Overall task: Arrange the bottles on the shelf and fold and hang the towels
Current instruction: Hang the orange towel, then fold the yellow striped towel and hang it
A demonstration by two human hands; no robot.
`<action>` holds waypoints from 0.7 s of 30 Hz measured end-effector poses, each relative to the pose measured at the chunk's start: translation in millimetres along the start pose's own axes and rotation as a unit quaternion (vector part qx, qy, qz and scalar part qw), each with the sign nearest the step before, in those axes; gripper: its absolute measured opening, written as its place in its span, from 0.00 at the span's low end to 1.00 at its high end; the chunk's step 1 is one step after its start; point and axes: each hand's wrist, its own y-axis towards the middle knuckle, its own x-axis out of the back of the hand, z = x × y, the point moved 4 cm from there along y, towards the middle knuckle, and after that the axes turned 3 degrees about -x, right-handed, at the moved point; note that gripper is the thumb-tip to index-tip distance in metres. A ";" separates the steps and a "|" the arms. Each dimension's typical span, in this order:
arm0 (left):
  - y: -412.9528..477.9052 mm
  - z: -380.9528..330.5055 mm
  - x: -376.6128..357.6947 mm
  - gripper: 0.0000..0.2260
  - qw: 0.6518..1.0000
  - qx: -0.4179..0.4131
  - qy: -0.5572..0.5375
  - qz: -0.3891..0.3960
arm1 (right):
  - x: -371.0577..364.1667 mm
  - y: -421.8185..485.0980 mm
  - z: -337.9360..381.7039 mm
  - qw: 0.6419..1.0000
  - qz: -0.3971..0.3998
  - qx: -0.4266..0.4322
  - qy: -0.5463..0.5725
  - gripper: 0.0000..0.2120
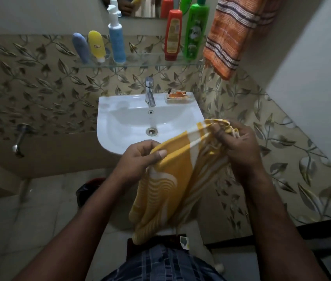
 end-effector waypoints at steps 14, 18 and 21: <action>8.7 -23.5 -7.9 0.11 0.986 -0.099 0.116 -0.067 | -45.8 -17.0 -22.7 0.978 0.115 -0.001 -0.175 0.05; 7.2 -1.0 -8.3 0.12 0.986 0.012 0.159 0.052 | -27.3 -8.3 -19.5 0.995 0.050 -0.010 -0.081 0.08; -0.7 19.7 -12.2 0.13 0.982 0.044 0.157 0.094 | -23.4 -5.9 -18.8 1.000 -0.016 -0.020 0.014 0.13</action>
